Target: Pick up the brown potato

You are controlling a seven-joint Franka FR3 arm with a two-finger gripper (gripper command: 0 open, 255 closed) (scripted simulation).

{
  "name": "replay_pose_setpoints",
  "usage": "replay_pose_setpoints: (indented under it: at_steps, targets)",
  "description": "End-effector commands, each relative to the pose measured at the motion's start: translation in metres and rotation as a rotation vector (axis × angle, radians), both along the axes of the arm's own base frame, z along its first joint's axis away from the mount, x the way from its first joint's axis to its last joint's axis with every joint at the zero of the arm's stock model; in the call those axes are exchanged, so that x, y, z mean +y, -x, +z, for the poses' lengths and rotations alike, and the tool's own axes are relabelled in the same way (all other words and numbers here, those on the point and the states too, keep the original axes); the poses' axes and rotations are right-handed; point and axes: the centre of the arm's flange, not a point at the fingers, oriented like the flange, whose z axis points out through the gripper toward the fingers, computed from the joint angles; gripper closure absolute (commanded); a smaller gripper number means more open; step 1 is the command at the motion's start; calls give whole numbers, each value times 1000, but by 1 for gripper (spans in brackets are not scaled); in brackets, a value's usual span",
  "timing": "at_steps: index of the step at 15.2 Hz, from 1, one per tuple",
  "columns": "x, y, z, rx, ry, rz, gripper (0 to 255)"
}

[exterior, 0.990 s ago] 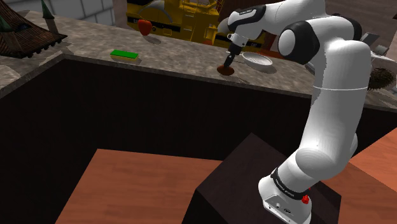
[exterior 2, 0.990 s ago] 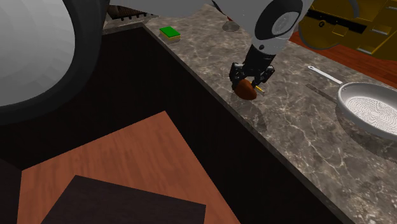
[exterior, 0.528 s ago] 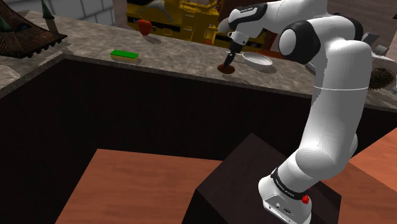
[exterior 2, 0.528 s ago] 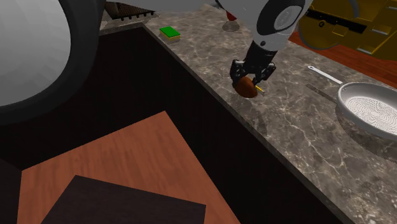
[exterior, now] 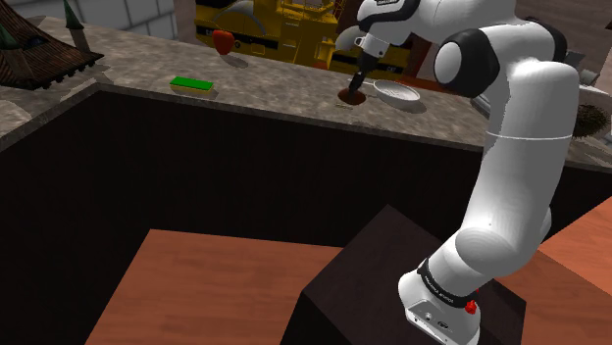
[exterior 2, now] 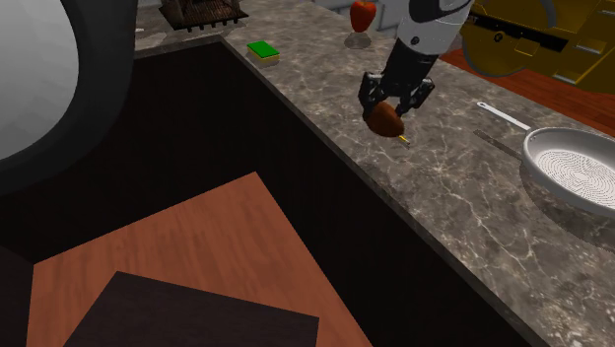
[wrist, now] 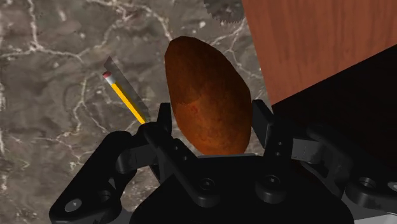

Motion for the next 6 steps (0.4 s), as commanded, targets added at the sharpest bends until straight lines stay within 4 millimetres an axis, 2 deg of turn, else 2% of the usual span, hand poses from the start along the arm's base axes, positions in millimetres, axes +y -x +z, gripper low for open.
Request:
replay_pose_setpoints:
  at_steps: [1, 4, 6]
  targets:
    - [0, -1, 12, 0, 0, 0, 255]
    - [0, -1, 27, 0, 0, 0, 255]
    - [0, -1, 28, 0, 0, 0, 255]
